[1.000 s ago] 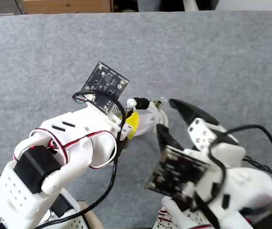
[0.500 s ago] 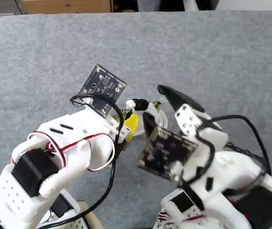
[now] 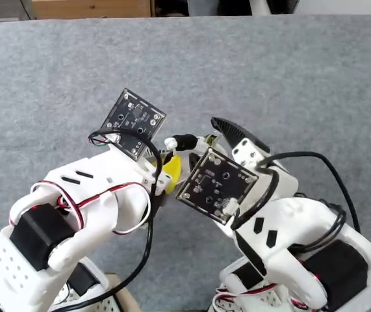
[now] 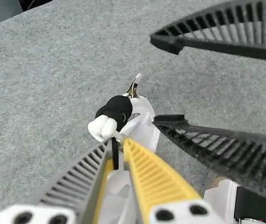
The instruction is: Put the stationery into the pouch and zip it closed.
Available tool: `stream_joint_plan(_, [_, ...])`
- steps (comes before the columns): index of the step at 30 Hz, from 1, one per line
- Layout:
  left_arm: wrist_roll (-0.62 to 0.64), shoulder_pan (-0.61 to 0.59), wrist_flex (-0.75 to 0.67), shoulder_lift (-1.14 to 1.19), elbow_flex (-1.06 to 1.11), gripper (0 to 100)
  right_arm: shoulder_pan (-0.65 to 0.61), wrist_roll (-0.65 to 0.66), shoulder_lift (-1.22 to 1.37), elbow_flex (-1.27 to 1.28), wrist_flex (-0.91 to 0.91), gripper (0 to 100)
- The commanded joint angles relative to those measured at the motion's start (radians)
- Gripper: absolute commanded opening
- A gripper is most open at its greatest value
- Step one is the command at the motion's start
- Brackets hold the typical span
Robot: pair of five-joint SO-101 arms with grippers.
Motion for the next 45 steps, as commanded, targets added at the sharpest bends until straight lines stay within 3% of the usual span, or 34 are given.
stream_joint_plan(1, [-0.011, -0.024, 0.057, 0.005, 0.013, 3, -0.020, -0.051, -0.007, -0.021, 0.028, 21.6])
stream_joint_plan(11, [-0.100, -0.018, 0.149, 0.005, 0.012, 3, -0.201, -0.167, -0.061, 0.008, 0.064, 21.2])
stream_joint_plan(25, [-0.101, -0.015, 0.224, -0.160, 0.053, 3, -0.203, -0.097, -0.056, 0.073, 0.017, 21.1])
stream_joint_plan(29, [-0.101, 0.079, 0.259, -0.161, 0.107, 3, -0.203, -0.097, -0.054, 0.079, 0.015, 21.1])
stream_joint_plan(33, [-0.103, 0.093, 0.256, -0.184, 0.110, 3, -0.203, -0.097, -0.054, 0.079, 0.018, 21.0])
stream_joint_plan(41, [-0.129, 0.091, 0.256, -0.196, 0.116, 3, -0.207, -0.106, -0.061, 0.154, 0.038, 5.3])
stream_joint_plan(45, [-0.137, 0.091, 0.256, -0.195, 0.116, 3, -0.209, -0.106, -0.062, 0.156, 0.077, 8.4])
